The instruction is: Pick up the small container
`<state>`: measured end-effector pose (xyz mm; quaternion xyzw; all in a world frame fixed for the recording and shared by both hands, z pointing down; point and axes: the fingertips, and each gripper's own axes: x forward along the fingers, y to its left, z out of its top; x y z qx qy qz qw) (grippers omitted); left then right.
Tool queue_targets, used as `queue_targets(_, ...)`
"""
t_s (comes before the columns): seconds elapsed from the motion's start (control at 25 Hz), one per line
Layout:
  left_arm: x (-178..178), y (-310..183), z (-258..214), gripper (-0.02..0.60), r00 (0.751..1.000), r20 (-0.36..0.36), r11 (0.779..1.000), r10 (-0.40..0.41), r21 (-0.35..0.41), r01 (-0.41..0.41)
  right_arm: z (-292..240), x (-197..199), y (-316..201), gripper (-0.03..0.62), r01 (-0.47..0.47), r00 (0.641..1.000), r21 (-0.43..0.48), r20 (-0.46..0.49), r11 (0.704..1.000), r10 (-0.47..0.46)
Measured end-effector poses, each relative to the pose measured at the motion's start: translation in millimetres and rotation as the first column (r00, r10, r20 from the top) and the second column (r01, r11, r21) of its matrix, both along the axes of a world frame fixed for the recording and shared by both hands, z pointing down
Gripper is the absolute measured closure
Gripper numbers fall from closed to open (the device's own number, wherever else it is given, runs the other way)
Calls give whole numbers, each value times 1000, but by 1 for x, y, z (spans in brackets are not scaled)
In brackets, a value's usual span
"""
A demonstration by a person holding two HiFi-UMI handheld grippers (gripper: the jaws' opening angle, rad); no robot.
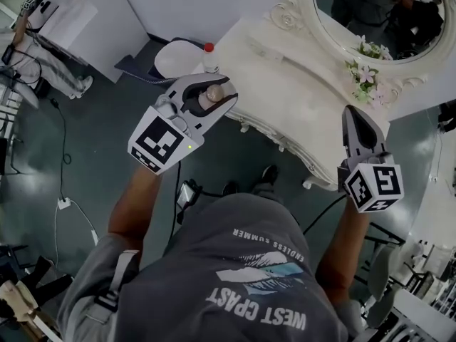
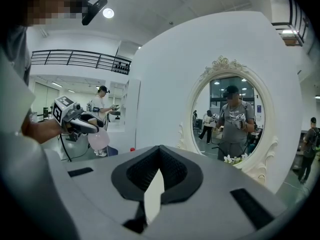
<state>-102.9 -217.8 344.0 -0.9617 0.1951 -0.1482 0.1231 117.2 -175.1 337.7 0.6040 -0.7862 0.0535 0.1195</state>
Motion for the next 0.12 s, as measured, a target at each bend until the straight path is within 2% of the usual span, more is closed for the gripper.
queue_targets(0.12, 0, 2, 2, 449, 1000, -2, 1000, 1, -6, -1, 1, 1, 2, 569, -1, 1000, -5, -3, 1000, 1)
